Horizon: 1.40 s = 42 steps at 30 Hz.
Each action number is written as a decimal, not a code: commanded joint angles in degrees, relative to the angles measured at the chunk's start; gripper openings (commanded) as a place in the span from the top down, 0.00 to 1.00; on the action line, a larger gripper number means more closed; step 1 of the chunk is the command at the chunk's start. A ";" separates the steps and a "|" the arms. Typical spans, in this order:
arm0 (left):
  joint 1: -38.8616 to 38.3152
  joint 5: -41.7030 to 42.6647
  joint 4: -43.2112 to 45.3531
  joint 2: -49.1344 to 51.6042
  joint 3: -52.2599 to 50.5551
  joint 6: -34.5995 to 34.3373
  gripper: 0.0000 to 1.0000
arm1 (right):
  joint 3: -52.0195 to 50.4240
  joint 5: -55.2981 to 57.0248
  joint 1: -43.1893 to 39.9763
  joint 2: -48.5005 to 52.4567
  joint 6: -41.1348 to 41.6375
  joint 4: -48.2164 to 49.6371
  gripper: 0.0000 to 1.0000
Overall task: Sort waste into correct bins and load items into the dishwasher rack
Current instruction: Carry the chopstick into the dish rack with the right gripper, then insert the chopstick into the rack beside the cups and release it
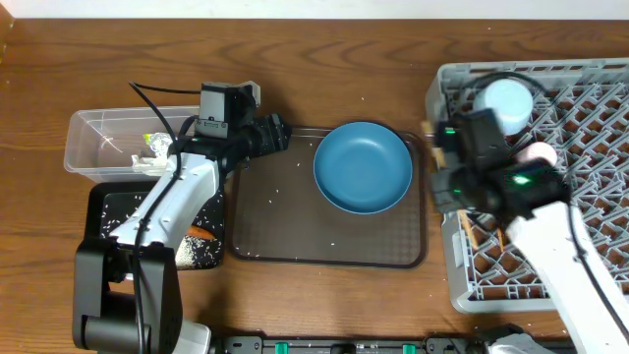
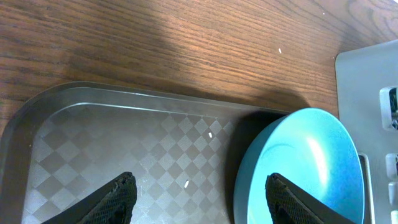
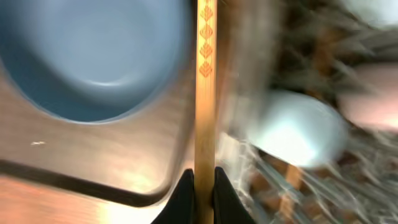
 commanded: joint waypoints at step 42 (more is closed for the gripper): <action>-0.13 -0.46 0.02 -0.13 -0.33 -0.13 0.30 | 0.24 8.55 -15.61 15.30 -4.00 2.36 0.99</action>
